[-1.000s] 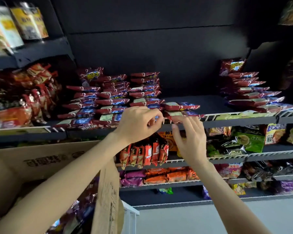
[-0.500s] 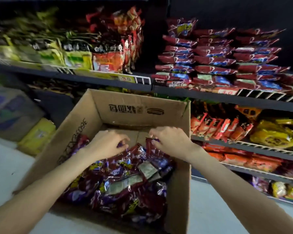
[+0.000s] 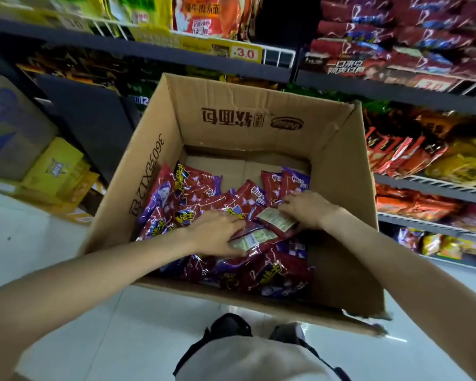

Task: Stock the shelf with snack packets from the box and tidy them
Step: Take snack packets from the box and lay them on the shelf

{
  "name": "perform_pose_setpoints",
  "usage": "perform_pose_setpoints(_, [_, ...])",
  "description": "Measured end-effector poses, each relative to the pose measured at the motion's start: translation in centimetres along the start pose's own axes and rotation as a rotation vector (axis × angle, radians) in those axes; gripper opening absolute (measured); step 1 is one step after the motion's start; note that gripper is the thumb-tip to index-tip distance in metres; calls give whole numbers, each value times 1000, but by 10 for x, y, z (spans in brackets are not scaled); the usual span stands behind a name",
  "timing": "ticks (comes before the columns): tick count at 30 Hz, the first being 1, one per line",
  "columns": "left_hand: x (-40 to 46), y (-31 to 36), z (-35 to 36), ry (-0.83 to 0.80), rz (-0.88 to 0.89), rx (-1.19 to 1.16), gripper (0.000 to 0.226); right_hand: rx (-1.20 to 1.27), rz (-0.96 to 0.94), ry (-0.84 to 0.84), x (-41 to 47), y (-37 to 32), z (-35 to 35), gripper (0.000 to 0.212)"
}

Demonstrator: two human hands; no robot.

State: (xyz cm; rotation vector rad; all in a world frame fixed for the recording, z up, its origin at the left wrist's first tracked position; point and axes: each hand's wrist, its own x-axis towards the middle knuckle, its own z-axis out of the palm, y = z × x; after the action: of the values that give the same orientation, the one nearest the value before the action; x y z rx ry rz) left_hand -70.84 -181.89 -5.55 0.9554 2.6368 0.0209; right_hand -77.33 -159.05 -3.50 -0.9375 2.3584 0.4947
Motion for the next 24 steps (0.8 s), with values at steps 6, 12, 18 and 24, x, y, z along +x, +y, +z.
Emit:
perform_pose_setpoints(6, [49, 26, -4, -6, -39, -92, 64, 114, 124, 126, -7, 8, 7, 29])
perform_pose_setpoints(12, [68, 43, -13, -9, -23, 21, 28, 194, 316, 356, -11, 11, 4, 34])
perform_pose_setpoints(18, [51, -13, -33, 16, -182, -357, 20, 284, 369, 670, -23, 16, 0, 28])
perform_pose_setpoints(24, [11, -55, -53, 134, -266, -617, 18, 578, 374, 867, -30, 22, -16, 29])
